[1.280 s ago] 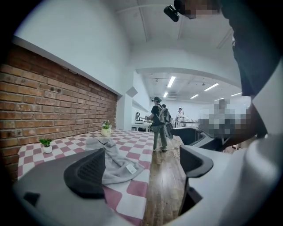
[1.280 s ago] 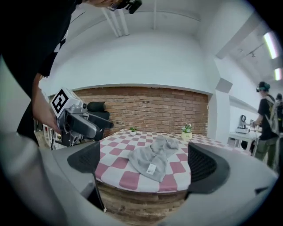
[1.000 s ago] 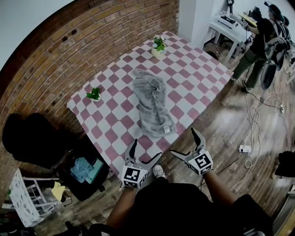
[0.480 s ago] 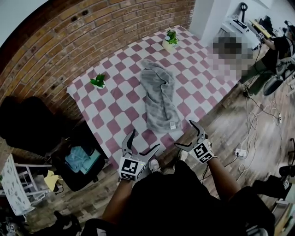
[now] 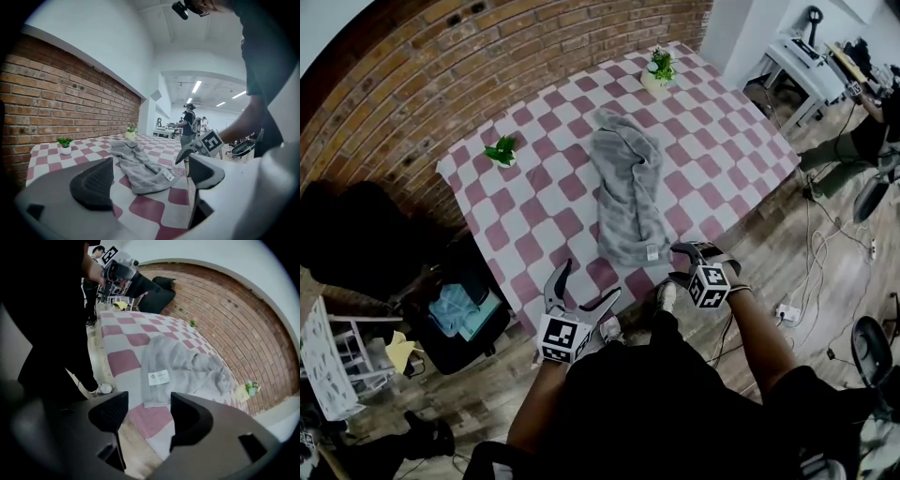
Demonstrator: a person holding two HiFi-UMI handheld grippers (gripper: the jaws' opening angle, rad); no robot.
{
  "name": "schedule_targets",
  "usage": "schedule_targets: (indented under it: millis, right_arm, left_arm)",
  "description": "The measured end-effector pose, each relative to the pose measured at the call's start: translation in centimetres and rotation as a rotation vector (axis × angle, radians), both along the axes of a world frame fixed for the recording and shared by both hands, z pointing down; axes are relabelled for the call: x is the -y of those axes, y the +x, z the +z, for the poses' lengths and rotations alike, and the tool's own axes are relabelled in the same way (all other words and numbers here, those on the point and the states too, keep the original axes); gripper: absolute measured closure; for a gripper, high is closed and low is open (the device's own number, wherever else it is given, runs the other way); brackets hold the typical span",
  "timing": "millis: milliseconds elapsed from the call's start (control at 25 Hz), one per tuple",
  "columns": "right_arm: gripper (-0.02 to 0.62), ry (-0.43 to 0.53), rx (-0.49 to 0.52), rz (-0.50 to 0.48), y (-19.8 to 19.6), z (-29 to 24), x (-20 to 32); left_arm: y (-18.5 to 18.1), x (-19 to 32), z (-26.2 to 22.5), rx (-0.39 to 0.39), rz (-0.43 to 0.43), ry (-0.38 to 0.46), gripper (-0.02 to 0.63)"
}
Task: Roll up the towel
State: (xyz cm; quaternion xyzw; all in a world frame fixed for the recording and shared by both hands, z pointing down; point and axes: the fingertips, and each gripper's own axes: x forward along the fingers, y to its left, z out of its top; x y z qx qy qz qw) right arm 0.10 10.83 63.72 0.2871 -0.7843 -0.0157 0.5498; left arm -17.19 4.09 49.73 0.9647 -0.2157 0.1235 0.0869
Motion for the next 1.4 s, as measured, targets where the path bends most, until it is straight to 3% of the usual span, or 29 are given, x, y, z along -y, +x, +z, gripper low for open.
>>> schedule_targets:
  millis: [320, 560, 800, 1000, 1160, 1400]
  right_arm:
    - [0.373, -0.236, -0.127, -0.276, 0.5, 2.7, -0.7]
    - [0.436, -0.380, -0.162, -0.406, 0.2, 3.4, -1.8]
    - [0.448, -0.411, -0.109, -0.383, 0.1, 3.2, -1.8]
    - [0.476, -0.435, -0.126, -0.430, 0.2, 3.3, -1.4]
    - [0.518, -0.416, -0.163, -0.509, 0.2, 3.3, -1.3]
    - [0.529, -0.353, -0.159, -0.524, 0.3, 2.8, -1.5]
  left_arm:
    - [0.8, 1.9, -0.1, 0.005, -0.052, 0.006, 0.129]
    - [1.4, 2.6, 0.1, -0.007, -0.094, -0.006, 0.133]
    - [1.6, 2.6, 0.9, -0.009, -0.124, -0.032, 0.138]
    - [1.8, 3.0, 1.2, -0.009, -0.147, -0.038, 0.144]
    - [2.1, 3.3, 0.8, -0.012, -0.164, -0.032, 0.149]
    - [2.3, 3.1, 1.4, 0.003, -0.186, -0.047, 0.153]
